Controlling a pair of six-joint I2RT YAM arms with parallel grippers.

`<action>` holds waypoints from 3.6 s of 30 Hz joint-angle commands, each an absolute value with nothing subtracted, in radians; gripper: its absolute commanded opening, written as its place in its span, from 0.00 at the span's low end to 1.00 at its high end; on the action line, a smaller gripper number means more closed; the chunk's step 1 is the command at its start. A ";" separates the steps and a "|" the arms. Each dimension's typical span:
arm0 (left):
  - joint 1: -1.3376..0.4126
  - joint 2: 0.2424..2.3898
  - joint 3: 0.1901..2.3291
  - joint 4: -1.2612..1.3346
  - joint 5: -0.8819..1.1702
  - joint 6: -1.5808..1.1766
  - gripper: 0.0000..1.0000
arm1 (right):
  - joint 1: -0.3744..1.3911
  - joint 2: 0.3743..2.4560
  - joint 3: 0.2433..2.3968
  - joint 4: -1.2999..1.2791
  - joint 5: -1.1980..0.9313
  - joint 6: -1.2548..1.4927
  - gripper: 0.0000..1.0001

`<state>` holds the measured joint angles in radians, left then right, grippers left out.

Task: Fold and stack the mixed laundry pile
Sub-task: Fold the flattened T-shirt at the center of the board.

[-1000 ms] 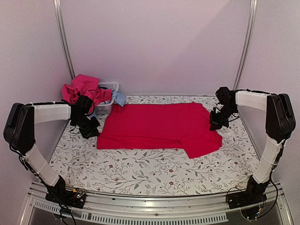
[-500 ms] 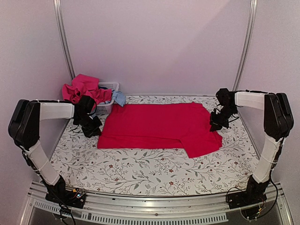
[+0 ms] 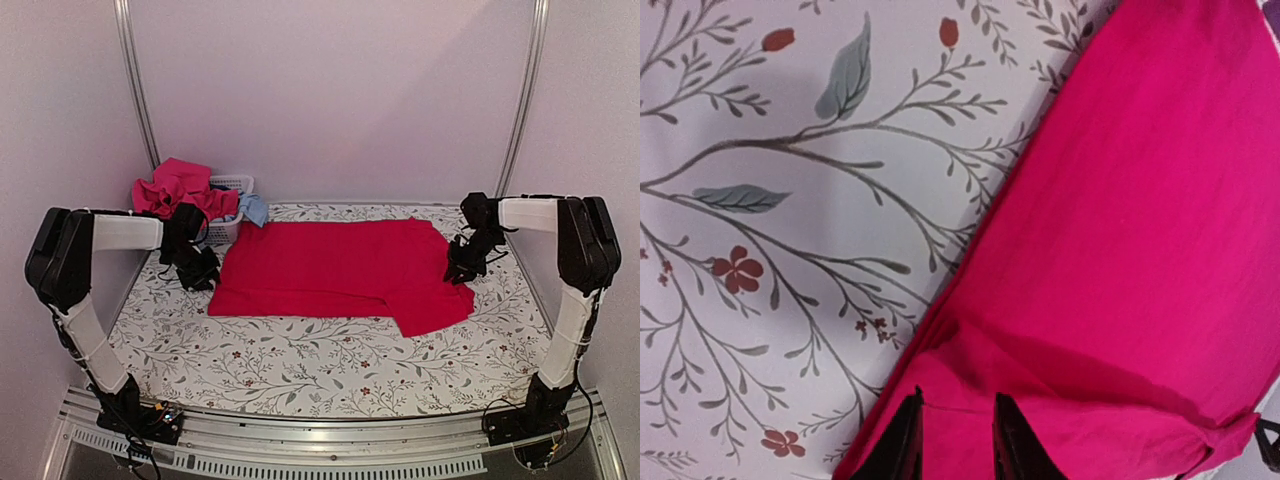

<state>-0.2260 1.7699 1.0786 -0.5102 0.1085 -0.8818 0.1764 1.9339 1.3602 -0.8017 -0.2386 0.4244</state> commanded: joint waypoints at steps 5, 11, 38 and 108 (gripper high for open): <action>-0.181 1.639 1.045 -0.534 0.112 -0.821 0.59 | 0.075 1.794 1.354 -0.819 -0.313 0.379 0.54; -0.176 1.486 0.875 -0.526 0.180 -0.854 0.57 | 0.041 1.633 1.120 -0.808 -0.308 0.399 0.49; -0.212 1.602 0.761 -0.364 0.216 -0.901 0.45 | 0.025 1.692 0.881 -0.524 -0.337 0.423 0.36; -1.223 2.188 1.504 -0.109 0.164 -0.374 0.46 | 0.056 1.352 0.586 -0.693 -0.448 0.460 0.27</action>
